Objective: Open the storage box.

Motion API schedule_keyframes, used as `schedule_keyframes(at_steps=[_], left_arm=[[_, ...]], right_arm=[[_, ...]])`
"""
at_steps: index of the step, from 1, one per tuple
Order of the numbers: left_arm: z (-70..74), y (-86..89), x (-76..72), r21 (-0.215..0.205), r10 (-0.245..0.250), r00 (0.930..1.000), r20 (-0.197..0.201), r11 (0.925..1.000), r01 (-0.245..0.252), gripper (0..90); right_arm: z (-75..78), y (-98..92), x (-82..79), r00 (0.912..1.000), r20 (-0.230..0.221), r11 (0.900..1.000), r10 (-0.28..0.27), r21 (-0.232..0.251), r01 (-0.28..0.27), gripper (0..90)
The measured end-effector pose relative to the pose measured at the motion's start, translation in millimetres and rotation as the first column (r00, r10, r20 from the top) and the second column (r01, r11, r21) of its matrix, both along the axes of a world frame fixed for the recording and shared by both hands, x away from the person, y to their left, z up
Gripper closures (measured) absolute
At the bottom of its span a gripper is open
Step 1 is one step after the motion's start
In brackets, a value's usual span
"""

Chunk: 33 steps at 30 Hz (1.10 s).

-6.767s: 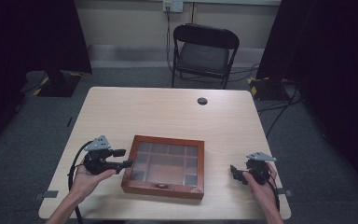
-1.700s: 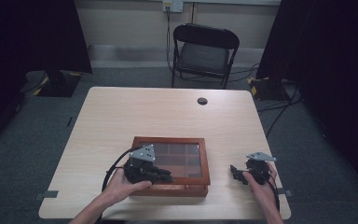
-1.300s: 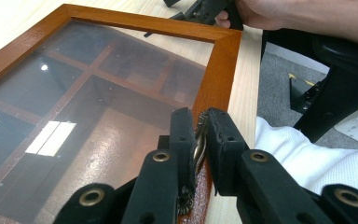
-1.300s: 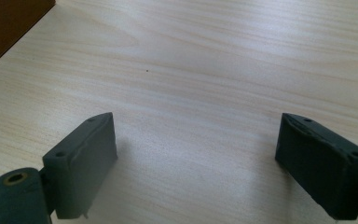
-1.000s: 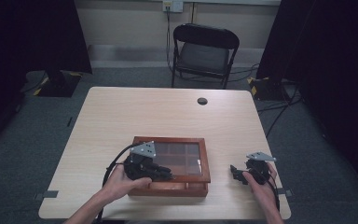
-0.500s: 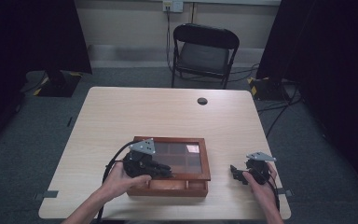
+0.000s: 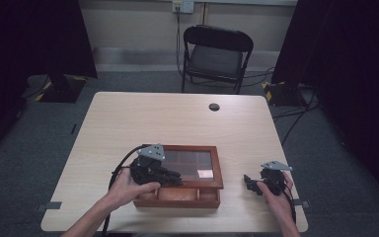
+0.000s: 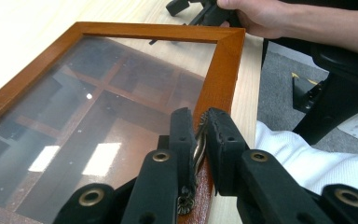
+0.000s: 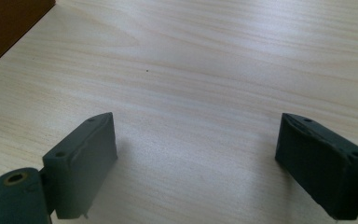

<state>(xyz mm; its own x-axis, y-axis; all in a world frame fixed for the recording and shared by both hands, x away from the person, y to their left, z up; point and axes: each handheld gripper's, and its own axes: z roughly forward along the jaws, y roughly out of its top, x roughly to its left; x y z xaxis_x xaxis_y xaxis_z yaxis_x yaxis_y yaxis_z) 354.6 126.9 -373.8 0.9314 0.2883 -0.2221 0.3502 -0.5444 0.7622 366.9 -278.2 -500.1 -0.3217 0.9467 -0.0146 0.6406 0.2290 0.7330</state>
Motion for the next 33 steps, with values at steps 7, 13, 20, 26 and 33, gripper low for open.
schedule_keyframes(at_steps=[7, 13, 20, 26, 33], left_arm=[[5.2, -1.6, 2.5, 0.008, -0.011, 0.9999, 0.006, 0.9999, 0.011, 81.0], [10.3, -0.8, 4.3, 0.011, -0.007, 0.9999, 0.015, 0.9999, 0.007, 81.0], [14.9, -1.3, 5.8, 0.007, 0.000, 0.9998, 0.021, 1.0000, 0.000, 81.0], [19.4, -1.1, 8.4, 0.004, 0.006, 0.9997, 0.022, 1.0000, -0.006, 81.1], [21.0, -2.1, 9.9, 0.005, -0.005, 0.9996, 0.029, 1.0000, 0.005, 81.2]], right_arm=[[0.0, 0.0, 0.0, 1.0000, 0.000, 1.000, 0.000, 0.000, 0.000, 11.3], [0.0, 0.0, 0.0, 1.0000, 0.000, 1.000, 0.000, 0.000, 0.000, 11.3], [0.0, 0.0, 0.0, 1.0000, 0.000, 1.000, 0.000, 0.000, 0.000, 11.3], [0.0, 0.0, 0.0, 1.0000, 0.000, 1.000, 0.000, 0.000, 0.000, 11.3], [0.0, 0.0, 0.0, 1.0000, 0.000, 1.000, 0.000, 0.000, 0.000, 11.3]])
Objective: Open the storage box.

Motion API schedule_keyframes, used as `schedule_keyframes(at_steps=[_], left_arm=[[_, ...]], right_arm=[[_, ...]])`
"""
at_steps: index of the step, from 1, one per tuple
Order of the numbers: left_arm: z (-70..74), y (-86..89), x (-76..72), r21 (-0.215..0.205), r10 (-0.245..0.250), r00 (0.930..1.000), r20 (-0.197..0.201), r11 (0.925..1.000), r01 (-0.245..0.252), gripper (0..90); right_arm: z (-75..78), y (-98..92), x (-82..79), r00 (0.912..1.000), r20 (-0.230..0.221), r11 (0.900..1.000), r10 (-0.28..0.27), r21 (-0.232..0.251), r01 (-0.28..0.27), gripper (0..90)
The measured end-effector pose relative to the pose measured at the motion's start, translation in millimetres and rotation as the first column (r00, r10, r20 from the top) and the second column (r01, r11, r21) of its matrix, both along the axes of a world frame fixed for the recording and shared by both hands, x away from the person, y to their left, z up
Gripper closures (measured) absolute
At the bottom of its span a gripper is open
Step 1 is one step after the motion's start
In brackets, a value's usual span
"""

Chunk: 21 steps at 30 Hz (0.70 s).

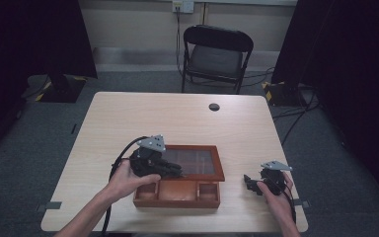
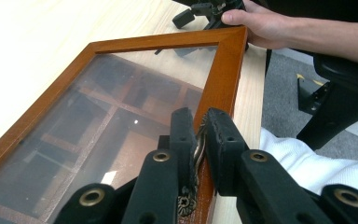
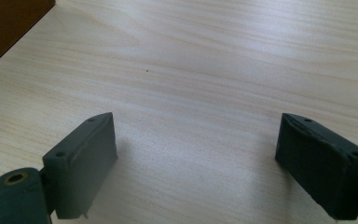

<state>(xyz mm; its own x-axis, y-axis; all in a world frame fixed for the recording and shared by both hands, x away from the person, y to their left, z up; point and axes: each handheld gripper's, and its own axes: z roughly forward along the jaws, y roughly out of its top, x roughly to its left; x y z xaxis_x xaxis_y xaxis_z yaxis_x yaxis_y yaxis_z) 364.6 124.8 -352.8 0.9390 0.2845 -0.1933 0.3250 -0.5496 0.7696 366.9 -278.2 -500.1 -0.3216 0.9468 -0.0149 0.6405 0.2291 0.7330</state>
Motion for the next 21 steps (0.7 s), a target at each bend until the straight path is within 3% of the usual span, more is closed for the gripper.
schedule_keyframes(at_steps=[9, 20, 21], left_arm=[[7.7, -0.9, 1.8, 0.021, 0.011, 0.9999, 0.013, 0.9997, -0.011, 81.3], [12.3, 0.2, 5.3, -0.001, 0.022, 0.9996, 0.016, 0.9997, -0.022, 81.4], [13.3, 0.9, 5.7, 0.016, 0.019, 0.9997, 0.014, 0.9997, -0.019, 81.4]], right_arm=[[0.0, 0.0, 0.0, 1.0000, 0.000, 1.000, 0.000, 0.000, 0.000, 11.3], [0.0, 0.0, 0.0, 1.0000, 0.000, 1.000, 0.000, 0.000, 0.000, 11.3], [0.0, 0.0, 0.0, 1.0000, 0.000, 1.000, 0.000, 0.000, 0.000, 11.3]])
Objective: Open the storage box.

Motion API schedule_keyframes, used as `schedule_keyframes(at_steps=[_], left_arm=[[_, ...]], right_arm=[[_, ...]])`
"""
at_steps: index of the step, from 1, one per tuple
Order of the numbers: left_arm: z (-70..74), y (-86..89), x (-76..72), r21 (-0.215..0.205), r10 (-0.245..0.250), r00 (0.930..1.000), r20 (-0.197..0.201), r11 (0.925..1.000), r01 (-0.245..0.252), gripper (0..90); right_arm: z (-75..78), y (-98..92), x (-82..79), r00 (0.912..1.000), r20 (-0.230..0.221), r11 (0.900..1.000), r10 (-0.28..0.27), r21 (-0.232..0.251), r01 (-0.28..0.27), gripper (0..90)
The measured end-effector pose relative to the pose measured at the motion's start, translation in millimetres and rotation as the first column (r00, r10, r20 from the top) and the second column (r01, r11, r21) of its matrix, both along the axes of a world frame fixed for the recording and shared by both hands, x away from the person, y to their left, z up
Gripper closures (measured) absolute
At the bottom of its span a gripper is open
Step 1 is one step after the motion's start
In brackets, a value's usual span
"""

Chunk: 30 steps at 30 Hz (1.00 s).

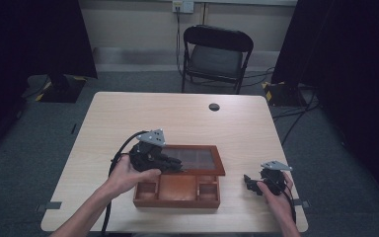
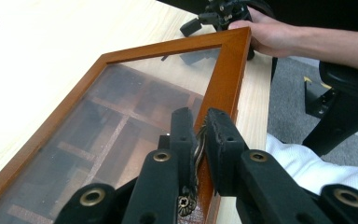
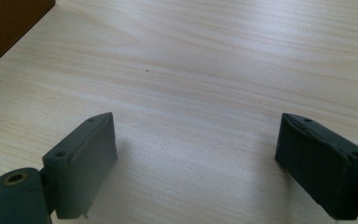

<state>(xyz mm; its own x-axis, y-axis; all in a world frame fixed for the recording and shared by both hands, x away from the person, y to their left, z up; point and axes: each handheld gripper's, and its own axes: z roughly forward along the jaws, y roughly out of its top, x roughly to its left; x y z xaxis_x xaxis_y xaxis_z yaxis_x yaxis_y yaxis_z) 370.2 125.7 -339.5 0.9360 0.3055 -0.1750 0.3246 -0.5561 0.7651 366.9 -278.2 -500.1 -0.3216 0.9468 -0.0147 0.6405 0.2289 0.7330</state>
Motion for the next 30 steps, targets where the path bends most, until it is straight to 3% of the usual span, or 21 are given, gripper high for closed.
schedule_keyframes(at_steps=[2, 17, 24, 30], left_arm=[[-1.4, -0.7, 0.2, -0.021, 0.001, 1.0000, -0.003, 0.9998, -0.001, 81.5], [7.6, 0.0, 6.4, -0.023, 0.021, 0.9998, -0.001, 0.9995, -0.021, 81.5], [11.6, 1.0, 9.8, -0.051, 0.043, 0.9991, -0.001, 0.9978, -0.043, 81.5], [14.2, 1.1, 11.7, -0.041, 0.043, 0.9991, 0.001, 0.9983, -0.043, 81.5]], right_arm=[[0.0, 0.0, 0.0, 1.0000, 0.000, 1.000, 0.000, 0.000, 0.000, 11.3], [0.0, 0.0, 0.0, 1.0000, 0.000, 1.000, 0.000, 0.000, 0.000, 11.3], [0.0, 0.0, 0.0, 1.0000, 0.000, 1.000, 0.000, 0.000, 0.000, 11.3], [0.0, 0.0, 0.0, 1.0000, 0.000, 1.000, 0.000, 0.000, 0.000, 11.3]])
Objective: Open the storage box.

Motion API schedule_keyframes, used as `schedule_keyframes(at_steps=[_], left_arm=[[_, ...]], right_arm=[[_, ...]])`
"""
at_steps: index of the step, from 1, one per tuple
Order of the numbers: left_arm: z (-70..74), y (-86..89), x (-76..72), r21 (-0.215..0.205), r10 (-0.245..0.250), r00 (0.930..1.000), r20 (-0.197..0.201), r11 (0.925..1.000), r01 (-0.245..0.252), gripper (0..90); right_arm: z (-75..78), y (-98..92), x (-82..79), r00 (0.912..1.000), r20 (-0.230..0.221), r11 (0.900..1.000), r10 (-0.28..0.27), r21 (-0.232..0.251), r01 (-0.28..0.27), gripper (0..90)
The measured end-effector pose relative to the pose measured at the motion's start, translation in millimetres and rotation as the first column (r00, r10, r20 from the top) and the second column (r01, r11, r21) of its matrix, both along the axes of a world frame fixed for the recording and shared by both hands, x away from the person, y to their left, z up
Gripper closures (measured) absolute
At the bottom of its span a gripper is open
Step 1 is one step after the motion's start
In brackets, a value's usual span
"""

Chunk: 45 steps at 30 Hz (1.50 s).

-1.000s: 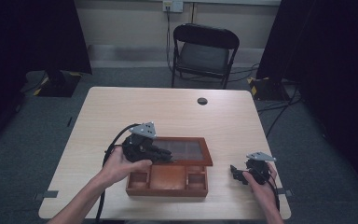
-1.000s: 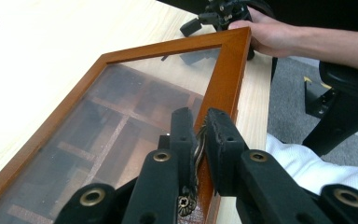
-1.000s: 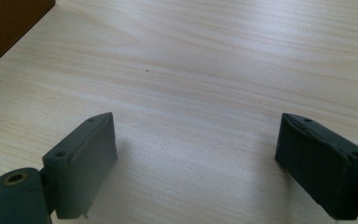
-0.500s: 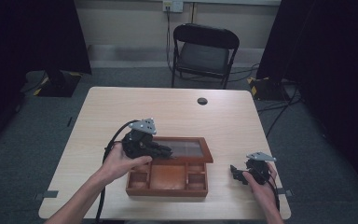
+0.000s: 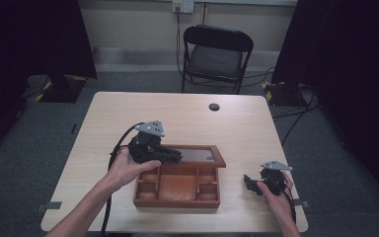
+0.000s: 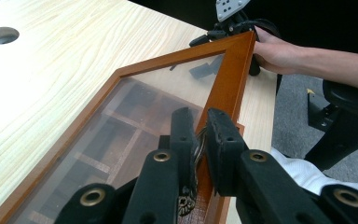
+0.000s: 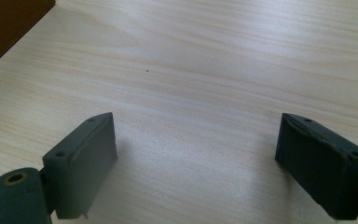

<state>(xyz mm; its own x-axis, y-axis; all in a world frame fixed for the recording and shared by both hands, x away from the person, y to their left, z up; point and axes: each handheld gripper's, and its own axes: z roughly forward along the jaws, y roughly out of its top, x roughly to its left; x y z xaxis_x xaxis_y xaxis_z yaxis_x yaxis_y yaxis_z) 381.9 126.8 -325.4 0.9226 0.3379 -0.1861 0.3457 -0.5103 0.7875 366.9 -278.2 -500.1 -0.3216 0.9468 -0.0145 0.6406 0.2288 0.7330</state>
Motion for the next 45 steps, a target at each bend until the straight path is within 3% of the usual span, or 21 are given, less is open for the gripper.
schedule_keyframes(at_steps=[30, 45], left_arm=[[9.6, 0.7, 10.2, -0.020, 0.019, 0.9998, 0.009, 0.9996, -0.019, 81.9], [13.1, 2.0, 16.6, -0.033, 0.019, 0.9998, -0.005, 0.9993, -0.019, 82.2]], right_arm=[[0.0, 0.0, 0.0, 1.0000, 0.000, 1.000, 0.000, 0.000, 0.000, 11.3], [0.0, 0.0, 0.0, 1.0000, 0.000, 1.000, 0.000, 0.000, 0.000, 11.3]])
